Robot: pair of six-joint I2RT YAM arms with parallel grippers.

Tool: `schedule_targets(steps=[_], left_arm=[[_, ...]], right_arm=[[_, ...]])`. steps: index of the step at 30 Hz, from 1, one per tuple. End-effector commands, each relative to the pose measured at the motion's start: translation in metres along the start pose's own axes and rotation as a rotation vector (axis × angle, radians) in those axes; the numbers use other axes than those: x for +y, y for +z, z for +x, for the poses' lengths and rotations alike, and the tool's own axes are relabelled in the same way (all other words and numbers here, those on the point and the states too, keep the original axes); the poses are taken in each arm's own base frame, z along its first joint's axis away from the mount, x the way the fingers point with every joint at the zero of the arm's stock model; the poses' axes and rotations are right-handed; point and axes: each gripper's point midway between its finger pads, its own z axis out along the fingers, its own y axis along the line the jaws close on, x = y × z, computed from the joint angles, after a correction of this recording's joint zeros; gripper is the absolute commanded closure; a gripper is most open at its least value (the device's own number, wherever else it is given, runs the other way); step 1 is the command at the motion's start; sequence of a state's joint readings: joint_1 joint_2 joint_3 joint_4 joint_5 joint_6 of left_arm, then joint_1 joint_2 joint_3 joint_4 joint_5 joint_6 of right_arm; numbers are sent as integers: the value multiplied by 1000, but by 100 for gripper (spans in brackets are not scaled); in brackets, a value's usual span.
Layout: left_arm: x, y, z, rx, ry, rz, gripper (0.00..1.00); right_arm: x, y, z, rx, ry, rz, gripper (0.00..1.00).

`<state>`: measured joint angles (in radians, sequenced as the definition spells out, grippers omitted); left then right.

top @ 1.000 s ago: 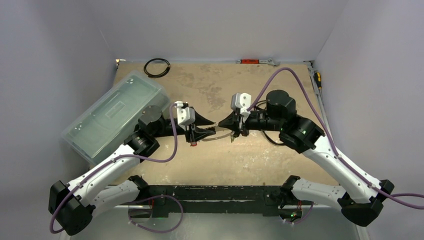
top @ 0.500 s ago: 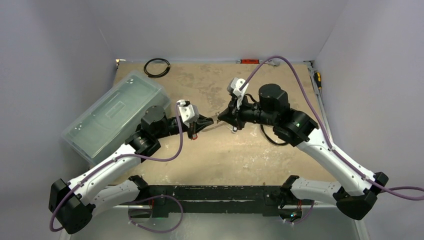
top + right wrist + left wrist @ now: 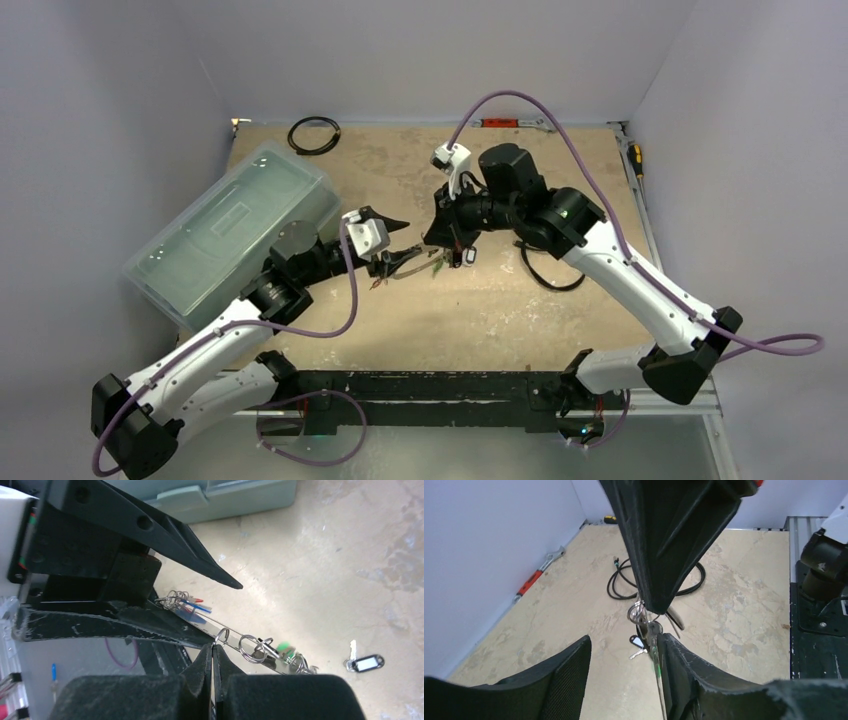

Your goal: Put the keys on the keyring

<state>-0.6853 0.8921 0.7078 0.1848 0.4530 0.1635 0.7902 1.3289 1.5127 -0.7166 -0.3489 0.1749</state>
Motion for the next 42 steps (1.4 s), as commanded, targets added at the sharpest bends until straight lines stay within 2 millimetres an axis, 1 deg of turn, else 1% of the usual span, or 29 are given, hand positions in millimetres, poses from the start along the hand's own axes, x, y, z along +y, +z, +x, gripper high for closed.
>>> schedule_targets(steps=[1, 7, 10, 15, 22, 29, 31, 33, 38, 39, 42], left_arm=[[-16, -3, -15, -80, 81, 85, 48], [-37, 0, -13, -92, 66, 202, 48], [-44, 2, -12, -94, 57, 242, 48], [-50, 4, -16, -111, 47, 280, 48], [-55, 4, -23, -140, 49, 307, 57], [-58, 2, -25, -143, 59, 316, 58], [-60, 1, -23, -137, 64, 325, 62], [-62, 0, -23, -134, 67, 329, 69], [-65, 0, -24, -134, 72, 344, 93], [-66, -1, -24, -137, 75, 346, 99], [-67, -1, -24, -132, 70, 353, 100]], right_arm=[[25, -17, -6, 18, 6, -95, 100], [36, -18, -5, 42, 14, -162, 100], [43, -21, -7, 51, 17, -193, 100], [46, -25, -8, 61, 40, -196, 100], [46, -24, -1, 91, 52, -203, 100], [54, -26, 4, 116, 67, -252, 100], [54, -26, 5, 120, 74, -254, 100], [56, -26, 4, 119, 75, -259, 100], [57, -25, 2, 123, 76, -272, 100], [58, -25, 2, 121, 74, -272, 100], [56, -24, 0, 119, 68, -268, 100]])
